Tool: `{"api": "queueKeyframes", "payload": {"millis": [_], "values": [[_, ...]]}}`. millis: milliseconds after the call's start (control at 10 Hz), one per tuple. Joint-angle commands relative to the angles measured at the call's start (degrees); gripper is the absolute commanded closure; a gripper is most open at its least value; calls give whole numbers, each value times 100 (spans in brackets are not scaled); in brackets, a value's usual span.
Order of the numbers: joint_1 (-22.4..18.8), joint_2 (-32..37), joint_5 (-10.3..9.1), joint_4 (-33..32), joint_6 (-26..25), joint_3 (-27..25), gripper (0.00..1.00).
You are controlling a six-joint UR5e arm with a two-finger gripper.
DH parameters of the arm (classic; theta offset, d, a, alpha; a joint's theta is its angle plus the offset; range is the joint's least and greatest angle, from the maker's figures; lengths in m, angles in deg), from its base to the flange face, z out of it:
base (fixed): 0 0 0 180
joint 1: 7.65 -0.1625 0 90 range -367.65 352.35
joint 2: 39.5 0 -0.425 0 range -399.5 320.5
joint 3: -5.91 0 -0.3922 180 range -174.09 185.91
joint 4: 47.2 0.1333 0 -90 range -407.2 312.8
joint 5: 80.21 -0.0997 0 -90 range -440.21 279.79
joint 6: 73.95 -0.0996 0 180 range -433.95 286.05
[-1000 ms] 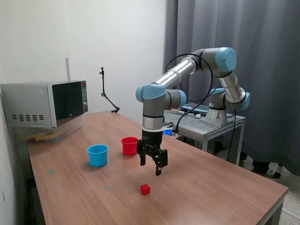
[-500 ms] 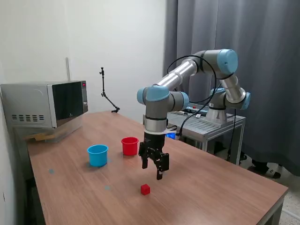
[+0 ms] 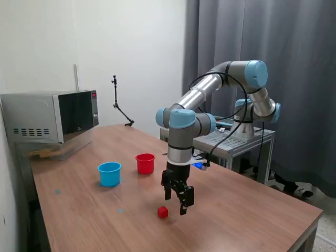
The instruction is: Place red objects in the red bin, and blue objects in the blue bin.
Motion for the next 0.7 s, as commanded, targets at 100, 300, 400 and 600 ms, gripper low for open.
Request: {"api": "queueKeyframes", "payload": {"millis": [100,300,400,600], "values": [[42,-122,1,-30,75,200,0],[95,-131,10,-30,207,200,0],[156,-131,10,-30,207,192,0],[201,-140,10,-74,260,174,0]]}}
